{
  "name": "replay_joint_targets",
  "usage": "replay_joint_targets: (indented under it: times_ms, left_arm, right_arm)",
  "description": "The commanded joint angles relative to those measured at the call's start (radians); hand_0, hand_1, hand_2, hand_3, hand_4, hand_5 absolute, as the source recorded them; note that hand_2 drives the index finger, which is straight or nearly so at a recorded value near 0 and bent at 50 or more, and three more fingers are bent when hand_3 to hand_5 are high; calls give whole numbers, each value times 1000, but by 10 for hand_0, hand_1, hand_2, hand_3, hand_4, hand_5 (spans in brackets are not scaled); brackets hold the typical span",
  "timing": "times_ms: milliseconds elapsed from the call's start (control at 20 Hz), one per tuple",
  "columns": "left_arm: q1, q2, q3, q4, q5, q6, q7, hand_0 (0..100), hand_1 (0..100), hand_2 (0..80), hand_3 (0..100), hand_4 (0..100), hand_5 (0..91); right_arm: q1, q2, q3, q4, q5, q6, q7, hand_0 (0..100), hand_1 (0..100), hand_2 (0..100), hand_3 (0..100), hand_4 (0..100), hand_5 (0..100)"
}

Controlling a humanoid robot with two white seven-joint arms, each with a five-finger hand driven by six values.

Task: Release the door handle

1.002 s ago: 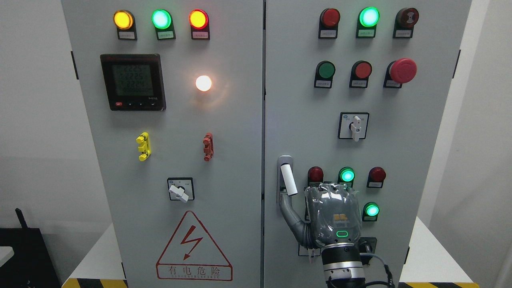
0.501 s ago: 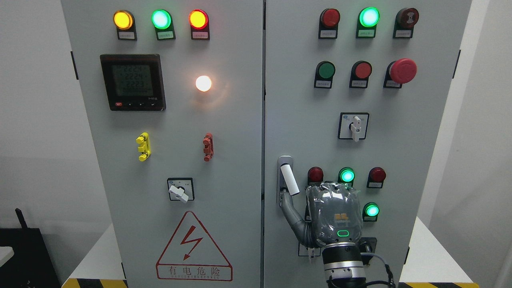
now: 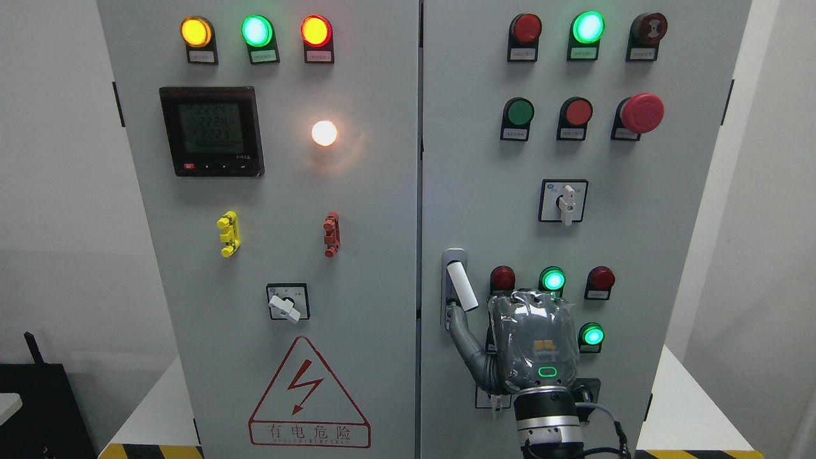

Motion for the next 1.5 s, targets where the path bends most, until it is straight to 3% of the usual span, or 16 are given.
replay_joint_targets:
  times_ms: [0,1453]
  left_arm:
    - [-2,0,2,9,0,1,0,120,389,0,0,0,0]
    - [-2,0,2,9,0,1,0,120,389,0,0,0,0]
  right_arm:
    - [2,0,0,0,0,0,1,520,0,967,1000,917,992]
    - [0,0,-8,-3,0,1,0,535,0,976,1000,919,992]
